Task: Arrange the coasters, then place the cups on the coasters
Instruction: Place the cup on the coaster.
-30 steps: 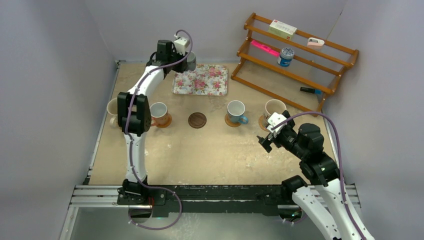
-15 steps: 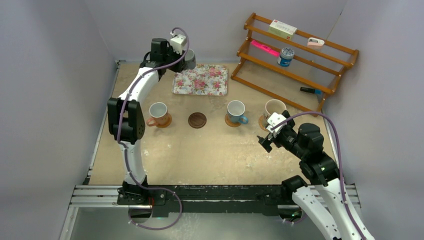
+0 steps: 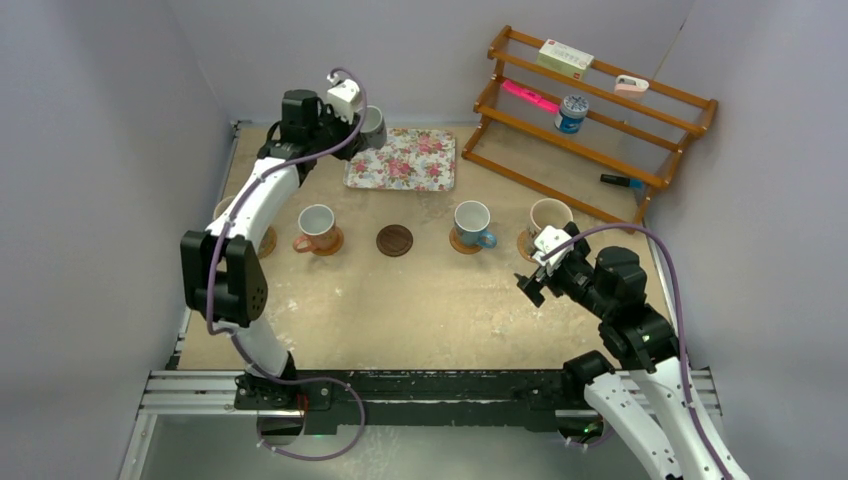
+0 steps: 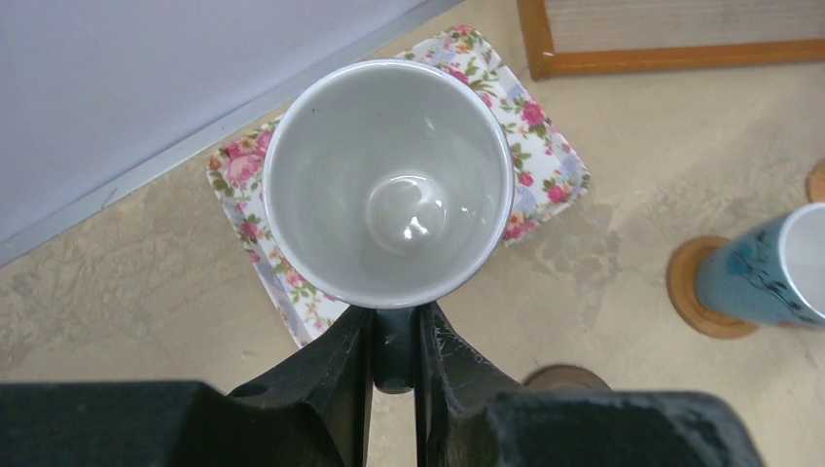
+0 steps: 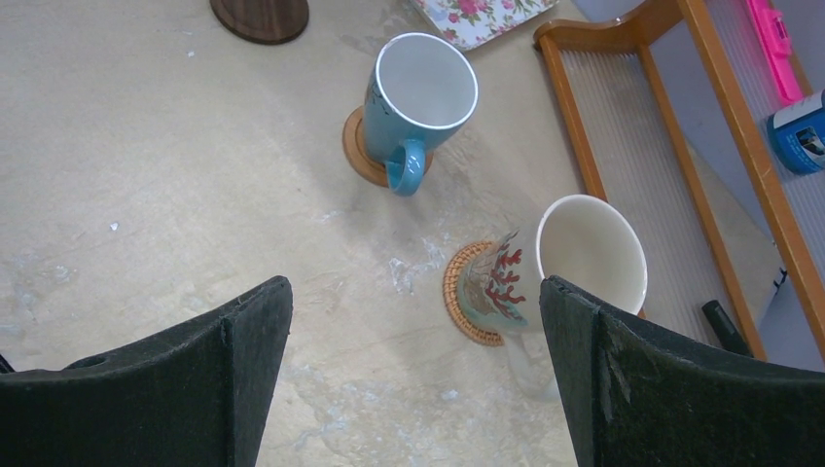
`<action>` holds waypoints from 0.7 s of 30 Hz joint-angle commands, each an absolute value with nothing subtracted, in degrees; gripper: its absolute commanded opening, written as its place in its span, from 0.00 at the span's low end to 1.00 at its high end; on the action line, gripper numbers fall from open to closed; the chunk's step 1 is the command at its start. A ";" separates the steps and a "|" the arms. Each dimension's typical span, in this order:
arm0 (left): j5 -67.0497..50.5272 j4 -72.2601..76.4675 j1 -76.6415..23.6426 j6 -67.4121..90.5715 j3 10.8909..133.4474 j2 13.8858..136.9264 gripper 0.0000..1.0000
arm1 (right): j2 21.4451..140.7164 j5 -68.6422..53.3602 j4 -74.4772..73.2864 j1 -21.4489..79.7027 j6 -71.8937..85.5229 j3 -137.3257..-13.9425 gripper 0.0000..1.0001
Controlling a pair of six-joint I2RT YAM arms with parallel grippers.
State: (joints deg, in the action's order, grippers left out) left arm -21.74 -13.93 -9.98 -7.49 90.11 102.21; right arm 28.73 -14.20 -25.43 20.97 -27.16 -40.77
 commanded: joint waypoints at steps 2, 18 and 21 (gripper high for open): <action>-27.51 -7.88 -9.67 -9.02 84.06 92.23 0.00 | 27.65 -14.42 -24.77 20.98 -26.28 -39.93 0.99; -38.46 -7.83 -10.20 -13.82 62.95 76.30 0.00 | 19.04 -18.51 -23.31 21.02 -26.98 -35.96 0.99; -38.12 -7.82 -11.43 -15.33 60.30 75.08 0.00 | 19.31 -18.23 -23.13 21.01 -27.03 -35.80 0.99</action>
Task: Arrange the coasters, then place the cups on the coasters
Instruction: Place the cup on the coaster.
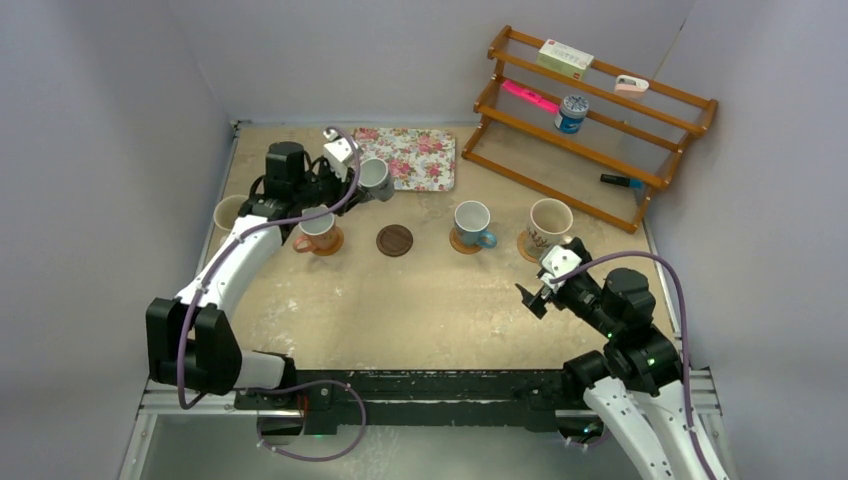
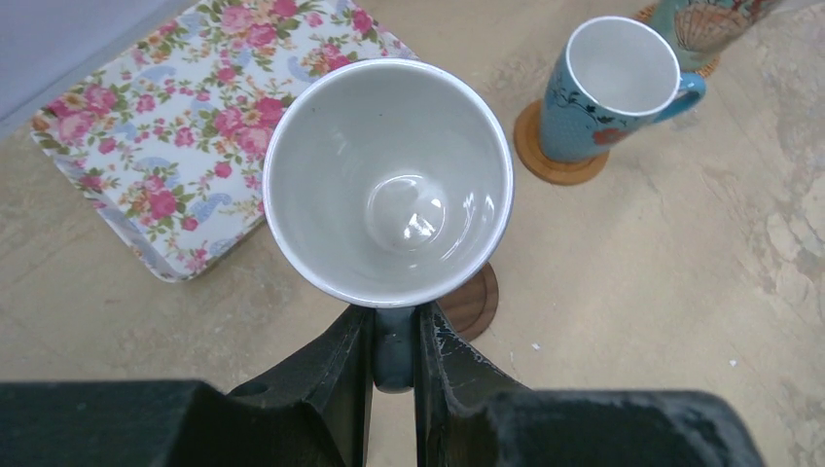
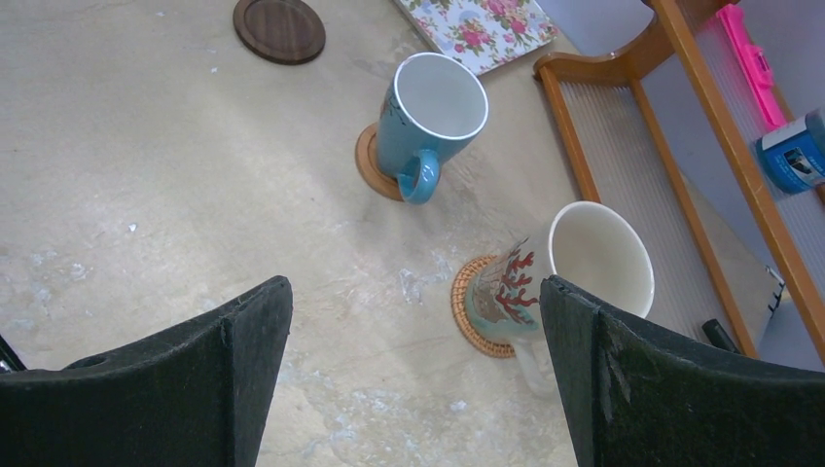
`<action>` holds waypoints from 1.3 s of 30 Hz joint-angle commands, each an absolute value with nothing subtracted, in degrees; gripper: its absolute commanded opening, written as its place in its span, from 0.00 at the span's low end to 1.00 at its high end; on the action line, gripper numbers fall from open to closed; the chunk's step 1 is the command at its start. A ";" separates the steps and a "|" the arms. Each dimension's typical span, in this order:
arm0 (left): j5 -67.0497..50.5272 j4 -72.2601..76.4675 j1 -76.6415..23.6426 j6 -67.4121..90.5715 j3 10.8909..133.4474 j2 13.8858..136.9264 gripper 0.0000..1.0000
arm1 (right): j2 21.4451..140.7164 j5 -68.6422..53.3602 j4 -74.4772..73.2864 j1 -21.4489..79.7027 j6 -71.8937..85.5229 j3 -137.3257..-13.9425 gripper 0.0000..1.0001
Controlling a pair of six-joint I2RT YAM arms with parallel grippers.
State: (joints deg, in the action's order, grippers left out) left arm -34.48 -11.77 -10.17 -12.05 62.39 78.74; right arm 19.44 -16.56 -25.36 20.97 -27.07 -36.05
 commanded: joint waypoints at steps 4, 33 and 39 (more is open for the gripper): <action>-35.85 -7.64 -14.06 -16.59 57.33 74.56 0.00 | 19.32 -17.81 -23.09 21.03 -27.07 -35.43 0.99; -27.48 3.46 -19.86 -15.56 45.67 79.41 0.00 | 19.27 -17.58 -24.12 21.01 -27.95 -34.87 0.99; -27.14 3.49 -20.57 -15.63 46.12 82.18 0.00 | 19.07 -17.58 -24.17 21.01 -28.04 -34.79 0.99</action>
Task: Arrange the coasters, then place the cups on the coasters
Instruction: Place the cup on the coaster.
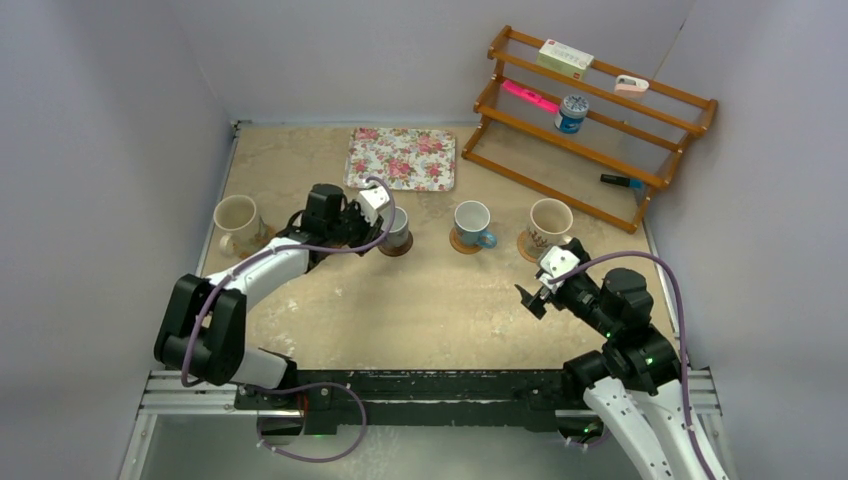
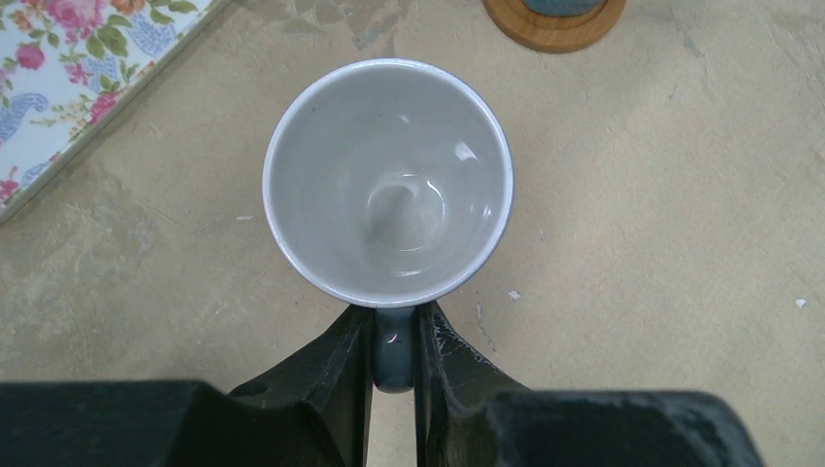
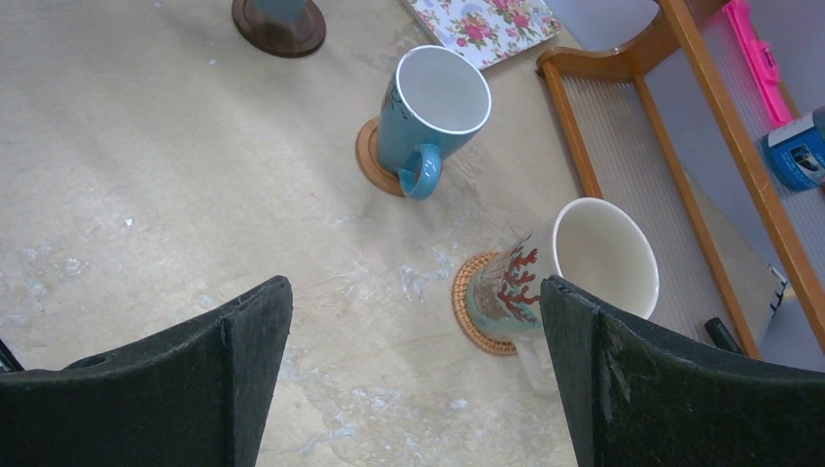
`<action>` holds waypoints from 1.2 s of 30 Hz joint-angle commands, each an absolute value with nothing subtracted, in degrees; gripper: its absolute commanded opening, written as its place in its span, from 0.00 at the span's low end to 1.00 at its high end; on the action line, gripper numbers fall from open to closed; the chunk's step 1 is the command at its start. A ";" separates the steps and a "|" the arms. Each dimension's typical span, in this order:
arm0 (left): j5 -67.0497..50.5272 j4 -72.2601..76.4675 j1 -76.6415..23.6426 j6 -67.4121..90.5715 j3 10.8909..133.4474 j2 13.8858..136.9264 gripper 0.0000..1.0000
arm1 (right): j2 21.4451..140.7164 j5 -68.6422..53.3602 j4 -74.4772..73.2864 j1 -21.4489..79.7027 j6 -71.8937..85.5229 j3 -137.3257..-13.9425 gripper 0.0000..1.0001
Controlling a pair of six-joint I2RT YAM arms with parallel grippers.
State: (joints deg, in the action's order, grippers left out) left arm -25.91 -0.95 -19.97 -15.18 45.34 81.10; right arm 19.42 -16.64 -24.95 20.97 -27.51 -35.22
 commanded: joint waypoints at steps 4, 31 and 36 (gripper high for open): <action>-26.03 3.47 -21.24 -15.73 46.49 84.40 0.00 | 18.95 -17.66 -24.33 21.01 -28.12 -34.87 0.99; -24.80 3.91 -22.37 -14.45 48.90 88.15 0.00 | 18.79 -18.16 -24.79 21.01 -28.62 -34.77 0.99; -21.24 2.70 -20.64 -16.54 48.95 83.86 0.00 | 18.66 -18.24 -24.94 21.01 -28.74 -34.85 0.99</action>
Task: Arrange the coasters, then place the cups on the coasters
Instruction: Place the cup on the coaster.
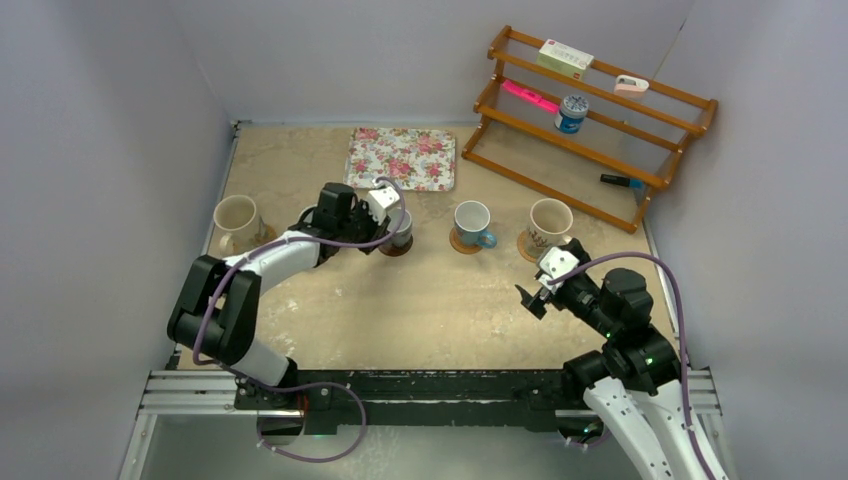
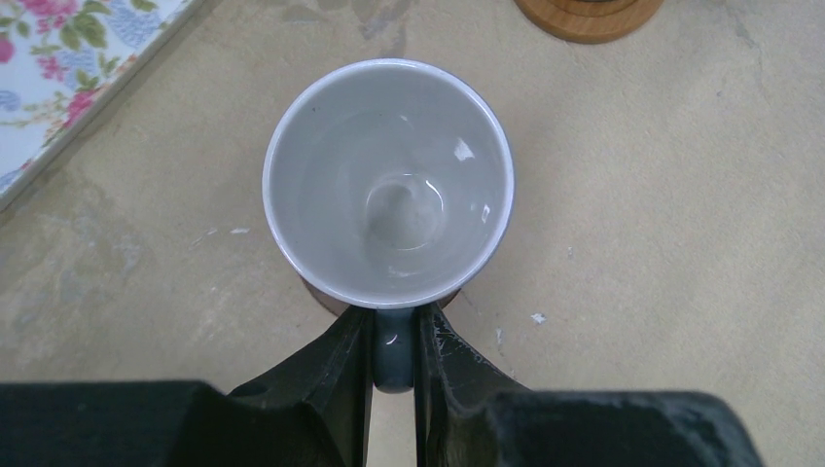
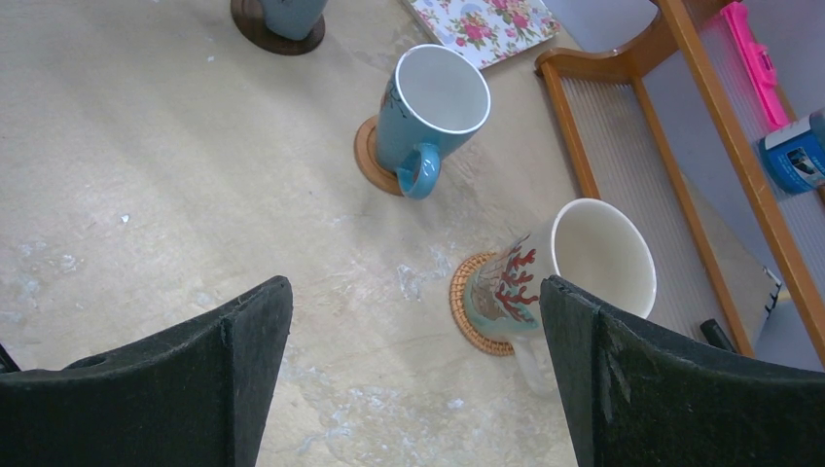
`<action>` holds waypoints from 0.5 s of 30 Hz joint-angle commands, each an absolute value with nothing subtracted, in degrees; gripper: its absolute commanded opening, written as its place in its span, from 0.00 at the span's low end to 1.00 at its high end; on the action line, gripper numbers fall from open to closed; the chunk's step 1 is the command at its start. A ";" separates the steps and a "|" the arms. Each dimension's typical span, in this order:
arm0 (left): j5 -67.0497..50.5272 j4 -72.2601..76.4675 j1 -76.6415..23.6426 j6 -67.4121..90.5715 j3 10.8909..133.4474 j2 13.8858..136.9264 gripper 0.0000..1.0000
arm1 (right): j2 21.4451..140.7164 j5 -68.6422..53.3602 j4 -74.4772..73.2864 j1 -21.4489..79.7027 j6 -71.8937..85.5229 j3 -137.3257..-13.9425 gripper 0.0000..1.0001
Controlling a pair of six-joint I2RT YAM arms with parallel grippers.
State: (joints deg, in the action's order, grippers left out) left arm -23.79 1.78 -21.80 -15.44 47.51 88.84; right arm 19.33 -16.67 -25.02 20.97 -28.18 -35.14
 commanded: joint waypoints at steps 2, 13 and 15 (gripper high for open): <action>-21.05 0.46 -20.59 -18.17 49.29 83.15 0.00 | 18.72 -18.36 -25.03 21.06 -28.82 -34.89 0.99; -22.27 -7.38 -20.79 -21.62 51.83 87.12 0.00 | 18.41 -18.54 -25.14 21.01 -28.88 -34.85 0.99; -22.85 -6.79 -20.99 -21.38 51.92 88.21 0.00 | 18.37 -18.54 -25.14 21.05 -28.98 -34.81 0.99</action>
State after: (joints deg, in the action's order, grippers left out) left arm -21.28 -7.90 -20.71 -20.21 49.23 86.63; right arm 19.03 -17.50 -25.19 20.97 -28.53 -35.11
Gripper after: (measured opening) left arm 0.201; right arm 0.987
